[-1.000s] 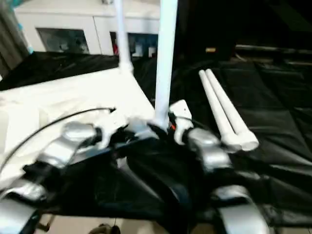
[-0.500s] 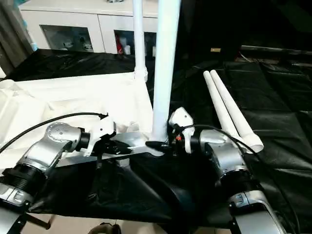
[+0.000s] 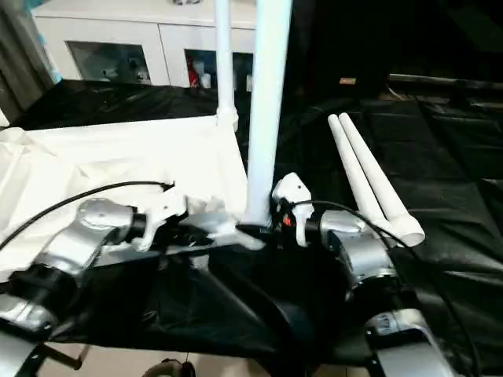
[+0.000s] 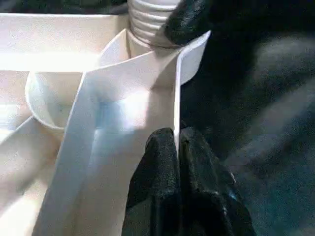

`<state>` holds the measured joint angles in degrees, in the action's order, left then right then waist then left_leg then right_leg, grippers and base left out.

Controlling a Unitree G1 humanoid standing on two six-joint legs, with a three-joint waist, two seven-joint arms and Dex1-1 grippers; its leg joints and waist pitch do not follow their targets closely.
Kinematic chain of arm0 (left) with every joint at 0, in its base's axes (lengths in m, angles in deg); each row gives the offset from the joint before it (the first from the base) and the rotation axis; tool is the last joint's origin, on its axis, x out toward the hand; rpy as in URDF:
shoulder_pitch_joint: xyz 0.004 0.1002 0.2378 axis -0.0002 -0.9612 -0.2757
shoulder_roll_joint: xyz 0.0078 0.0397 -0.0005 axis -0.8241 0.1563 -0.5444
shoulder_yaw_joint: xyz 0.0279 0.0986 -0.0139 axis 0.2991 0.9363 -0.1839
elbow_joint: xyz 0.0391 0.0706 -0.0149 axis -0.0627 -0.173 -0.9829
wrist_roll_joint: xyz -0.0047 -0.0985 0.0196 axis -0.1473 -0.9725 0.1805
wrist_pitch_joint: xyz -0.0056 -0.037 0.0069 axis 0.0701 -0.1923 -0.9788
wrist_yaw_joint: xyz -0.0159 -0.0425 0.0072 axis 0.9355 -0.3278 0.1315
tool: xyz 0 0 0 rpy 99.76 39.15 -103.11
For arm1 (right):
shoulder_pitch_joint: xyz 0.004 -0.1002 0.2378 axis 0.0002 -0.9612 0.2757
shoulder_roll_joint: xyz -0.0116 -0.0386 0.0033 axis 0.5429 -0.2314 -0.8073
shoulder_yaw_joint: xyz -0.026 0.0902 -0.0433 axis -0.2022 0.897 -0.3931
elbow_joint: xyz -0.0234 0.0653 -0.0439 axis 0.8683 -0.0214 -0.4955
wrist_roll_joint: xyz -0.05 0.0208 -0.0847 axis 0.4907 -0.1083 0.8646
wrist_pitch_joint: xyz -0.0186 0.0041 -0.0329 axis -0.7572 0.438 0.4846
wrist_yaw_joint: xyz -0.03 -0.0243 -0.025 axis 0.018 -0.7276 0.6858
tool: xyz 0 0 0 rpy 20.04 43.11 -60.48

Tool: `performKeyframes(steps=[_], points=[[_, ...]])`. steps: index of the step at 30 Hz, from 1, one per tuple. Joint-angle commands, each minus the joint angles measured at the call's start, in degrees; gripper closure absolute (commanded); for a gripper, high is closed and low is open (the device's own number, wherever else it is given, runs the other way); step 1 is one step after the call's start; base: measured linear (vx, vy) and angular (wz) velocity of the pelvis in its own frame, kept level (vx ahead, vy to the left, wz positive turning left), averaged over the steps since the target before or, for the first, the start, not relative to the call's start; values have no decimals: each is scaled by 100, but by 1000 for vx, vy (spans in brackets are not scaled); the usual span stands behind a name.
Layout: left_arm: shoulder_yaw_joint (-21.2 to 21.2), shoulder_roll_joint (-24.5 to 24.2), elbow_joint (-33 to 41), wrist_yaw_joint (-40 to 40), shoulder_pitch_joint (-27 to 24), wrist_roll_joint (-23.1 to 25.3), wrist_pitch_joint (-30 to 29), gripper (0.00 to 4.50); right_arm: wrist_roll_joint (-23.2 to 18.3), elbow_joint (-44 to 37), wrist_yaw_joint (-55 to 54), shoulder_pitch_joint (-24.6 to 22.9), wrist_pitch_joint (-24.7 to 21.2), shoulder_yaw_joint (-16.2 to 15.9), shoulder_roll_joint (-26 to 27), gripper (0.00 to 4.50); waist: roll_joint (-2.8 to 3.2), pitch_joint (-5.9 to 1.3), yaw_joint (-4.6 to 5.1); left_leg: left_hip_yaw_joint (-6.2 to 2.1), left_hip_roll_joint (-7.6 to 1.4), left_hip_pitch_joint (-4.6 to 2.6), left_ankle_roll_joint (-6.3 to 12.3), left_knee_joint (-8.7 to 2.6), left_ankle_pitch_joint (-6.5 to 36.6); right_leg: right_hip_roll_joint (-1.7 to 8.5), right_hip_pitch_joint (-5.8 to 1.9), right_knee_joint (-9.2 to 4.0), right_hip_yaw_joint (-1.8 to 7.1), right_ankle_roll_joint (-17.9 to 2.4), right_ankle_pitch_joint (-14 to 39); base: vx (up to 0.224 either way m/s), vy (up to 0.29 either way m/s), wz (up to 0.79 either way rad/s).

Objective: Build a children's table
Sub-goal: Rotate leg to tighten

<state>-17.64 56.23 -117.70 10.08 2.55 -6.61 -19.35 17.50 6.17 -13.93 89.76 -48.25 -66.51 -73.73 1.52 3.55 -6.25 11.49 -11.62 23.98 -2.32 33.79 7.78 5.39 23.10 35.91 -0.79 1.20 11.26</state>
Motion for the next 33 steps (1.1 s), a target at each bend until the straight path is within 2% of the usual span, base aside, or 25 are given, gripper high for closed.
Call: performKeyframes(steps=[1, 3, 4, 5, 7, 9, 11, 13, 16, 19, 23, 24, 27, 31, 32, 33], points=[[-279, 325, -376, -1269, 311, 174, -129, 450, 94, 612, -1069, 77, -96, 176, 358, 181, -36, -417, 56, -90, -106, -297, -342, -436, 2132, 234, -85, -514, 83, -1122, 1862, 0, 0, 0], [-291, 474, -470, -1486, 380, 190, -216, 450, 52, 788, -1516, 164, -99, 310, 529, 181, -46, -406, 69, -107, -109, -308, -377, -448, 2275, 241, -81, -544, 75, -1046, 2095, 0, 0, 0], [-296, 608, -549, -1668, 438, 209, -289, 450, 45, 921, -1894, 236, -89, 398, 667, 181, -28, -400, 108, -115, -103, -296, -397, -463, 2397, 233, -64, -566, 73, -976, 2203, 0, 0, 0], [-300, 703, -589, -1788, 471, 216, -313, 450, 63, 982, -2077, 277, -79, 406, 765, 181, -29, -401, 108, -124, -98, -314, -383, -459, 2500, 236, -55, -592, 69, -942, 2284, 0, 0, 0], [-256, 966, -656, -2000, 542, 257, -331, 450, 256, 1025, -2355, 359, 32, 218, 1049, 181, -15, -397, 132, -124, -107, -296, -370, -470, 2494, 238, -60, -599, 74, -942, 2241, 0, 0, 0], [-203, 1100, -691, -2005, 573, 284, -288, 450, 263, 1000, -2182, 395, 159, 118, 1243, 181, -41, -408, 145, -127, -94, -284, -347, -472, 2493, 222, -65, -599, 64, -903, 2172, 0, 0, 0], [-192, 1153, -761, -2004, 608, 293, -216, 450, 243, 1012, -2103, 434, 250, 154, 1324, 125, -30, -405, 142, -125, -93, -292, -313, -471, 2536, 223, -56, -612, 65, -884, 2202, 0, 0, 0], [-162, 1165, -793, -1922, 623, 301, -119, 450, 188, 1019, -1926, 484, 313, 204, 1355, 109, -41, -406, 141, -131, -97, -287, -279, -481, 2555, 223, -66, -613, 63, -885, 2192, 0, 0, 0], [-64, 1003, -558, -1386, 470, 207, 24, 450, 28, 778, -1302, 428, 305, 155, 1175, 75, -41, -422, 140, -127, -106, -266, -221, -499, 2363, 220, -96, -597, 58, -915, 1937, 0, 0, 0], [-3, 837, -347, -932, 319, 132, 147, 450, -89, 495, -732, 314, 247, 49, 941, 75, -51, -434, 128, -114, -110, -228, -94, -486, 2176, 215, -141, -576, 57, -960, 1604, 0, 0, 0], [20, 394, -93, -205, 112, 45, 296, 450, -132, 0, 369, 60, 139, -109, 253, 75, -50, -465, 90, -83, -120, -221, 64, -437, 1694, 206, -165, -518, 54, -1126, 1057, 0, 0, 0], [20, 391, -90, -198, 110, 42, 298, 450, -133, -4, 377, 58, 137, -109, 248, 75, -54, -471, 70, -75, -122, -201, 135, -421, 1542, 191, -191, -480, 44, -1190, 817, 0, 0, 0], [-8, 192, 108, 237, -1, -120, 310, 450, -173, -211, 861, -40, 46, -156, -82, 75, -43, -480, 61, -61, -127, -205, 208, -400, 1371, 182, -192, -431, 30, -1361, 523, 0, 0, 0], [-15, -131, 415, 850, -164, -266, 207, 450, -171, -464, 1517, -158, -28, -224, -516, 75, -39, -475, 60, -56, -138, -214, 239, -400, 1425, 180, -184, -424, 31, -1431, 545, 0, 0, 0], [-16, -201, 453, 961, -193, -288, 178, 450, -193, -492, 1621, -169, -20, -220, -566, 99, -34, -468, 57, -47, -139, -231, 220, -399, 1483, 184, -168, -434, 38, -1450, 647, 0, 0, 0], [-17, -245, 471, 1036, -213, -305, 164, 450, -218, -514, 1699, -180, -39, -224, -604, 99, -32, -466, 55, -48, -142, -231, 207, -404, 1507, 185, -167, -436, 40, -1450, 681, 0, 0, 0]])
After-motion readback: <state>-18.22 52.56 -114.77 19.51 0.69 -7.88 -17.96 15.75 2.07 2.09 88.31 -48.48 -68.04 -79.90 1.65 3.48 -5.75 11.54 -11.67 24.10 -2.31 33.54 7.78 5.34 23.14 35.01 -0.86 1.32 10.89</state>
